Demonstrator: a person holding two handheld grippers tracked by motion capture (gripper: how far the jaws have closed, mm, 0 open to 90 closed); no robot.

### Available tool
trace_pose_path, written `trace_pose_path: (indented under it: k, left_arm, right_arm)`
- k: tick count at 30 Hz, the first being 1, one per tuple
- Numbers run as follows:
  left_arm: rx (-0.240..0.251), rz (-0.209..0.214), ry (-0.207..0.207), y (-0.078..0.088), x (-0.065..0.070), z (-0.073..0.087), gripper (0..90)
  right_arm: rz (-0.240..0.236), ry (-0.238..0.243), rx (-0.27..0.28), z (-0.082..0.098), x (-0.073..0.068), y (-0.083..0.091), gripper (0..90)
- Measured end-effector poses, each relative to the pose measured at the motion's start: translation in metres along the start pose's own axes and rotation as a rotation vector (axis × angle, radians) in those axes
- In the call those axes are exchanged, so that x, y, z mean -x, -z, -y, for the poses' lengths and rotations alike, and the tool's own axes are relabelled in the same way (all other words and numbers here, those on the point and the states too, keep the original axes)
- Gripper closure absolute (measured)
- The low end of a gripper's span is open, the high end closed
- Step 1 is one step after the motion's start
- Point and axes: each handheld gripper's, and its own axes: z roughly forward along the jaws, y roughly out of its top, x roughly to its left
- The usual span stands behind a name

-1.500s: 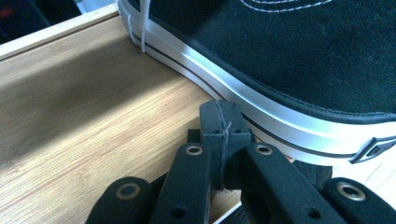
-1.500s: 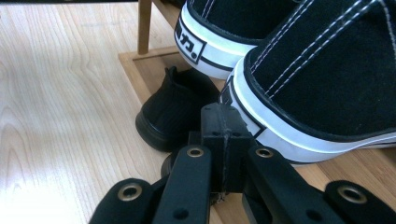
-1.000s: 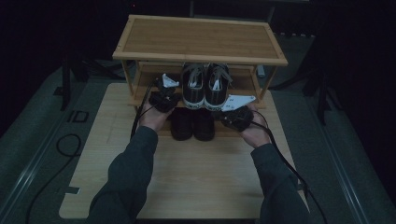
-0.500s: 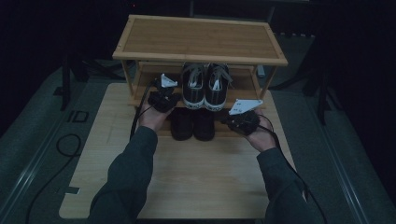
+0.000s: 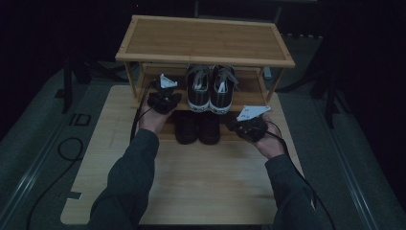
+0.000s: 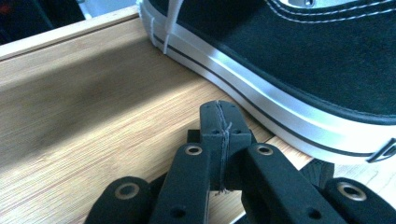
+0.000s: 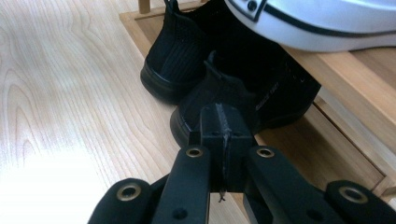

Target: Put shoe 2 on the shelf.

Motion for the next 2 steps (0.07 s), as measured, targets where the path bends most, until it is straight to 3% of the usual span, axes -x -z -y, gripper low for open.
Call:
trace_pose_path:
  k: [2]
  left_arm:
    - [0.003,-0.001,0.001,0.0008,-0.0004,-0.0002,90.0]
  right_arm:
    - [0.0,-0.004,-0.003,0.0021,0.0006,-0.0003,89.8]
